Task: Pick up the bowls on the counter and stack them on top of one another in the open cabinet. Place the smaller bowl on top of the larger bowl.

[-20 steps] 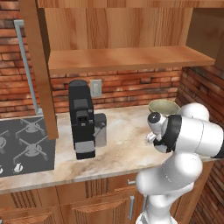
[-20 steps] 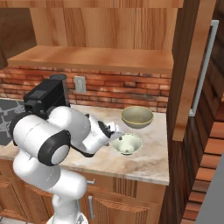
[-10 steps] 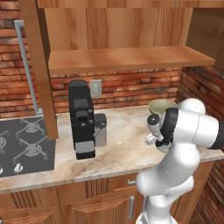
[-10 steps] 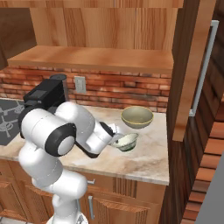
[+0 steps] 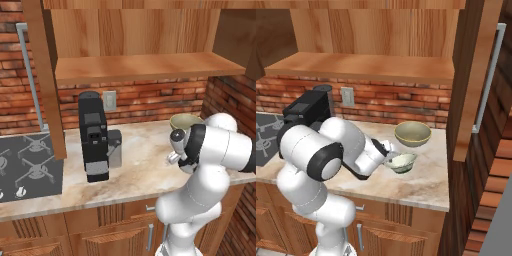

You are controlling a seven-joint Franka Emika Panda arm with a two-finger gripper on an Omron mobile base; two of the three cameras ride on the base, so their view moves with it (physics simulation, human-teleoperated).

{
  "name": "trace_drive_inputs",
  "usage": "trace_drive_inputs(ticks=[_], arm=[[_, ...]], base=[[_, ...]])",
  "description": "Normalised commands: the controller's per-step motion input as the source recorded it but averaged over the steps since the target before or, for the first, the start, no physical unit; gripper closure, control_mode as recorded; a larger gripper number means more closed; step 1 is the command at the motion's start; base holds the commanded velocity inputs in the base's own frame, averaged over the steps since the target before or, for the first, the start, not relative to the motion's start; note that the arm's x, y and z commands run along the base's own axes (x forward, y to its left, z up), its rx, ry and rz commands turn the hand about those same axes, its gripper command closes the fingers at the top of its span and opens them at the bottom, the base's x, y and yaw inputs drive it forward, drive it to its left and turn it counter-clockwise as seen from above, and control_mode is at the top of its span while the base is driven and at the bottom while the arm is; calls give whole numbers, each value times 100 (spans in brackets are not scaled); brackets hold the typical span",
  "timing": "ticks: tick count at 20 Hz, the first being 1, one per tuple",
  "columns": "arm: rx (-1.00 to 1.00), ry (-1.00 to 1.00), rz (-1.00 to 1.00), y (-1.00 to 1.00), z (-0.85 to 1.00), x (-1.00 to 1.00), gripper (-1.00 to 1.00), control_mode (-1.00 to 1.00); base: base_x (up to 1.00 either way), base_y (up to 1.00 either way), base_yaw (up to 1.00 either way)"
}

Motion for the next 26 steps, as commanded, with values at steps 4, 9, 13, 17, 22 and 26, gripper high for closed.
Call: trace_drive_inputs(ticks=[4,9,13,17,22,26], arm=[[0,0,0,-5,31,0,100,-100],[0,1,0,0,40,0,100,-100],[-1,1,0,0,52,0,100,-100],[-2,0,0,0,53,0,100,-100],[0,0,0,0,57,0,100,-100],[0,0,0,0,49,3,100,-100]], base=[[0,0,0],[0,0,0],[0,0,0],[0,0,0],[0,0,0],[0,0,0]])
